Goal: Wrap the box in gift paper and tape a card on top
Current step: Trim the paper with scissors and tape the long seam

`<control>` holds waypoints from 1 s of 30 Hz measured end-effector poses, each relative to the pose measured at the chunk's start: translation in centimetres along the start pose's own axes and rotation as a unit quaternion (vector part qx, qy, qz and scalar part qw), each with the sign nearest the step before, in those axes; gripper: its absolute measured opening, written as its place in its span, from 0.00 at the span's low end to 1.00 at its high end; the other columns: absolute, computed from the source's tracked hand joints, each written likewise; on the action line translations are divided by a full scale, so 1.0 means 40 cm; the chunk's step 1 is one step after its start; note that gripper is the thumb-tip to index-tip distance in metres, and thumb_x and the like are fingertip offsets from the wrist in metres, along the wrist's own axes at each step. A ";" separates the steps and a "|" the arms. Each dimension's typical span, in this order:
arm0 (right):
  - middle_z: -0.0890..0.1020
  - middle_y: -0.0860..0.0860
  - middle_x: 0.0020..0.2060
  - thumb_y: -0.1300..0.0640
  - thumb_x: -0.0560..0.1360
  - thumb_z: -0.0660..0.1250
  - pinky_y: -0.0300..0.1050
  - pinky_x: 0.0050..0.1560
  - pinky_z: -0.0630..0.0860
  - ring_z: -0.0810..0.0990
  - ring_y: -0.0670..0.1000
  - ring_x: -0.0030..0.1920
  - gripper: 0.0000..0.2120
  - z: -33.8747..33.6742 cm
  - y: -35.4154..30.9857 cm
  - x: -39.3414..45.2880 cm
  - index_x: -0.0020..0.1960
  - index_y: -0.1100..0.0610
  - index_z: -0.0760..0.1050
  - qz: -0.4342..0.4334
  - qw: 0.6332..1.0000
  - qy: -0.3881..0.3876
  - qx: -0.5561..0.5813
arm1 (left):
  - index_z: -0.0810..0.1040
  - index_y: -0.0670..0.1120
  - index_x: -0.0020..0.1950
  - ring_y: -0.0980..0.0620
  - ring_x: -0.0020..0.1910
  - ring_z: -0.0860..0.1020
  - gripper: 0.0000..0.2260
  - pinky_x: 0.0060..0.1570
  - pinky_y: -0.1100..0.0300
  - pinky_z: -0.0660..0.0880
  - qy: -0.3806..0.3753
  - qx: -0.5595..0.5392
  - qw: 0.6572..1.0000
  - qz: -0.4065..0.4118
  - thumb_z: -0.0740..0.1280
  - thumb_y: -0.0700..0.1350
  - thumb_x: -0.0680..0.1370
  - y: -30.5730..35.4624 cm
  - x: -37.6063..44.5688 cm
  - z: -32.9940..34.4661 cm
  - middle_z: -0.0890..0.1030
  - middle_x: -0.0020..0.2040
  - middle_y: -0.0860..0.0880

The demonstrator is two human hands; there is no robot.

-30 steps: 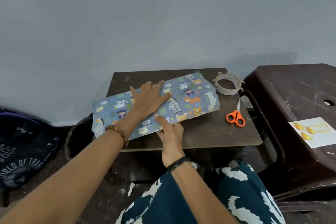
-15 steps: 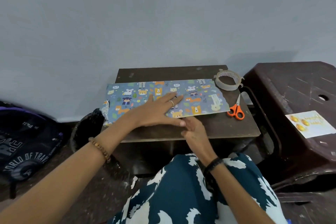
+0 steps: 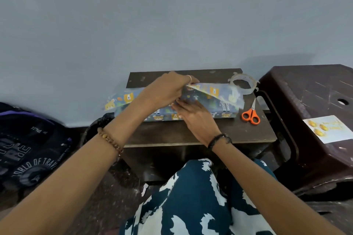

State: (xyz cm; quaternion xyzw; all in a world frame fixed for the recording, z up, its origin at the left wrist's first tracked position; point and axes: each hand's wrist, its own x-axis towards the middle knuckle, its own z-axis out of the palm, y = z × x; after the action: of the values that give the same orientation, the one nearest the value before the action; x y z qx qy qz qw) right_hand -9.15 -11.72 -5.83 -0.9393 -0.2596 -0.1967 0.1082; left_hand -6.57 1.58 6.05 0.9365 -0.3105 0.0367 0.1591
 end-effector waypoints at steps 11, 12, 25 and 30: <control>0.57 0.64 0.73 0.58 0.81 0.41 0.58 0.73 0.55 0.57 0.64 0.73 0.23 0.032 0.014 -0.016 0.75 0.62 0.52 -0.008 0.962 -0.214 -0.167 | 0.68 0.52 0.71 0.42 0.61 0.74 0.20 0.54 0.55 0.69 -0.076 0.000 0.995 -0.059 0.54 0.39 0.81 0.043 -0.075 0.112 0.76 0.63 0.42; 0.56 0.64 0.74 0.60 0.81 0.44 0.56 0.73 0.53 0.55 0.64 0.73 0.23 0.022 0.009 -0.016 0.75 0.65 0.51 0.022 0.969 -0.198 -0.146 | 0.67 0.52 0.71 0.42 0.60 0.74 0.18 0.54 0.54 0.69 -0.072 -0.005 0.995 -0.062 0.54 0.42 0.82 0.051 -0.079 0.112 0.76 0.63 0.43; 0.83 0.55 0.41 0.69 0.64 0.66 0.39 0.42 0.70 0.81 0.55 0.40 0.12 -0.070 -0.002 -0.132 0.47 0.61 0.79 0.109 0.991 0.069 0.046 | 0.62 0.52 0.74 0.56 0.74 0.58 0.19 0.72 0.51 0.52 -0.084 -0.009 0.994 -0.073 0.50 0.48 0.83 0.084 -0.083 0.162 0.60 0.75 0.53; 0.78 0.58 0.59 0.57 0.76 0.57 0.49 0.64 0.68 0.75 0.58 0.60 0.17 -0.050 0.028 -0.165 0.61 0.62 0.73 0.180 0.983 0.030 0.032 | 0.58 0.54 0.75 0.57 0.74 0.56 0.19 0.72 0.48 0.50 -0.036 0.006 0.997 -0.067 0.50 0.49 0.83 0.102 -0.084 0.164 0.61 0.75 0.54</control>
State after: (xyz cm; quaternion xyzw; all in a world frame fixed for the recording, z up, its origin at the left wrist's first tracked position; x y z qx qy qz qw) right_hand -14.38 -16.20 -6.94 -0.9605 -0.0893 -0.1934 0.1790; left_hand -11.88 -1.69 0.40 0.9569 -0.2523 -0.0062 0.1437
